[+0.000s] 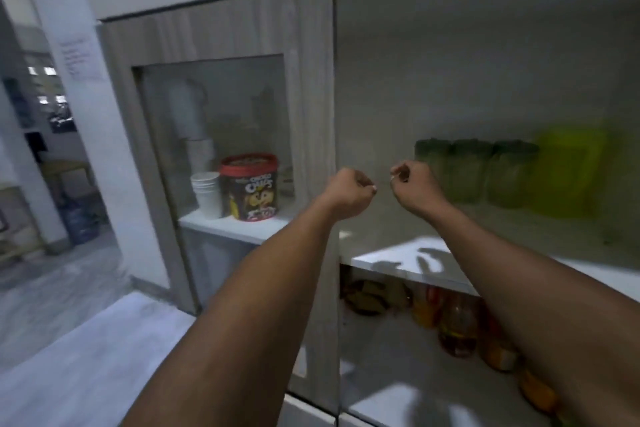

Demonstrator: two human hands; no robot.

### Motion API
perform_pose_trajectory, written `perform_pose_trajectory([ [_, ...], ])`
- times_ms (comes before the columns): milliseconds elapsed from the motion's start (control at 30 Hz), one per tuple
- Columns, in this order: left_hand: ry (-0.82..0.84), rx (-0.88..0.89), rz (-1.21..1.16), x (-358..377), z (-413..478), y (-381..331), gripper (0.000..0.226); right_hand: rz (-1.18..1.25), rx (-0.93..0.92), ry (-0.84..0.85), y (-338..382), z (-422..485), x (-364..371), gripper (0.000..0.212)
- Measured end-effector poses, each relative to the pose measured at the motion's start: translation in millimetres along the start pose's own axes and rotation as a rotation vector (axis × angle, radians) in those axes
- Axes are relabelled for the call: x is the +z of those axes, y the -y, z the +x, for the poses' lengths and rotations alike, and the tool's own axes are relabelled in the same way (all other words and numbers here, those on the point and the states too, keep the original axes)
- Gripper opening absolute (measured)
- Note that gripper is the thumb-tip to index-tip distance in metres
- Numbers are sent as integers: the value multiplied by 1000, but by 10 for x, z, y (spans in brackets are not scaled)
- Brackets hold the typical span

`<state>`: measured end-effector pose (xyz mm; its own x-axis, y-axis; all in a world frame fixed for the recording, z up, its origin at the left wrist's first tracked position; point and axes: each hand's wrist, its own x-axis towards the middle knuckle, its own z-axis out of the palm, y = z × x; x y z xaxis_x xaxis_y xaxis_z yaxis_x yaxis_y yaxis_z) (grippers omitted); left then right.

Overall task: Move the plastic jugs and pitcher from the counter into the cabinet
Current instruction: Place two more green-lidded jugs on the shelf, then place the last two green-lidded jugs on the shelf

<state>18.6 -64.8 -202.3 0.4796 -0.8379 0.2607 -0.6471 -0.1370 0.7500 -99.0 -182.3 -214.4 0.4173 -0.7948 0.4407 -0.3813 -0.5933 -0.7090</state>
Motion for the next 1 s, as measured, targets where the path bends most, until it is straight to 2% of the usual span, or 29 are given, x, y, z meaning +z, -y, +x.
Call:
perform_pose_trajectory([
  [67,-40,-50,49,-487,-404,262,28,16,-85,42,410,-338,306,10],
  [167,-161,-140,186,-1275,-1052,672,26,-34,-261,131,1085,-780,819,19],
  [400,-424,-423,671,-2910,-2733,1812,55,-304,-1010,319,2630,-1774,2361,51],
  [533,-447,-660,832,-3620,-3707,2422,63,-257,-1239,442,3394,-2455,3358,56],
  [700,-478,-947,832,-4294,-4677,3342,66,-127,-1388,614,4181,-3205,4566,56],
  [800,-506,-1107,798,-4596,-5060,3923,67,-69,-1412,758,4546,-3563,5340,56],
  [1000,-609,-1438,569,-4864,-5460,5007,70,-13,-1131,1092,4788,-4056,6573,60],
])
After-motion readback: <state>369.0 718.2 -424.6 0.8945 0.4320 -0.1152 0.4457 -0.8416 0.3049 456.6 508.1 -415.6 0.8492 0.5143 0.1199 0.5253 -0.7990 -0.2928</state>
